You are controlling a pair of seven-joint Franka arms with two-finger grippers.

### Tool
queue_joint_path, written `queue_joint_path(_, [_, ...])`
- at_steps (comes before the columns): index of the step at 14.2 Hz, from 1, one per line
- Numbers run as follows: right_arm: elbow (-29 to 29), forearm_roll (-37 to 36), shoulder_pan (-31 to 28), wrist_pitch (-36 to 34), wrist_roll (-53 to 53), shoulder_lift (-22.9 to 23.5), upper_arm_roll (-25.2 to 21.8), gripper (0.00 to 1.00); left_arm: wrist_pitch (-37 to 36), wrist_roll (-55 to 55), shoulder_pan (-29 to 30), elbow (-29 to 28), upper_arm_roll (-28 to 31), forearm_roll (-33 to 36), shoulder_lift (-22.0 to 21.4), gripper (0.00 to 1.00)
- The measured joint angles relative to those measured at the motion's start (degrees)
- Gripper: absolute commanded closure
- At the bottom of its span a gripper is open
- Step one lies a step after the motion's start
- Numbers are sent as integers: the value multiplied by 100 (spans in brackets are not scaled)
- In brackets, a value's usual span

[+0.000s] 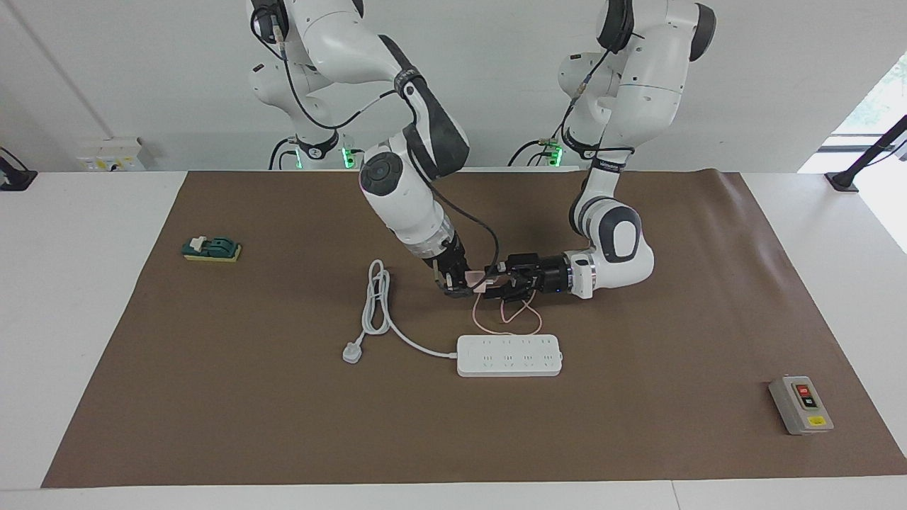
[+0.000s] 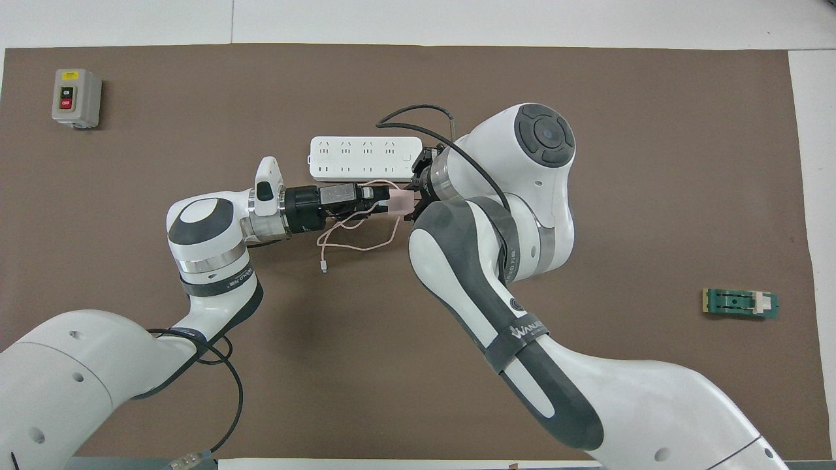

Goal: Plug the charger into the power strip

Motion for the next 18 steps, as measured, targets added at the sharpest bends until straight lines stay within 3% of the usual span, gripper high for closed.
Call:
queue_joint_path(10, [-9,0,0,0,0,14,-1,100,-38,45,-12,-26,-23,0,0,0])
queue_joint_path(11, [-9,0,0,0,0,14,-1,100,-47,49,-12,-26,-23,0,0,7])
queue_joint_path(13, [-9,0,0,0,0,14,-1,100,-61,62,-12,-26,-23,0,0,40])
queue_joint_path(16, [-10,0,-1,0,0,15,-1,100,-72,71,-12,-25,-23,0,0,100])
queue_joint_path(18, [-6,0,-2,0,0,12,-2,100,-58,104,-13,-27,-17,33,3,100])
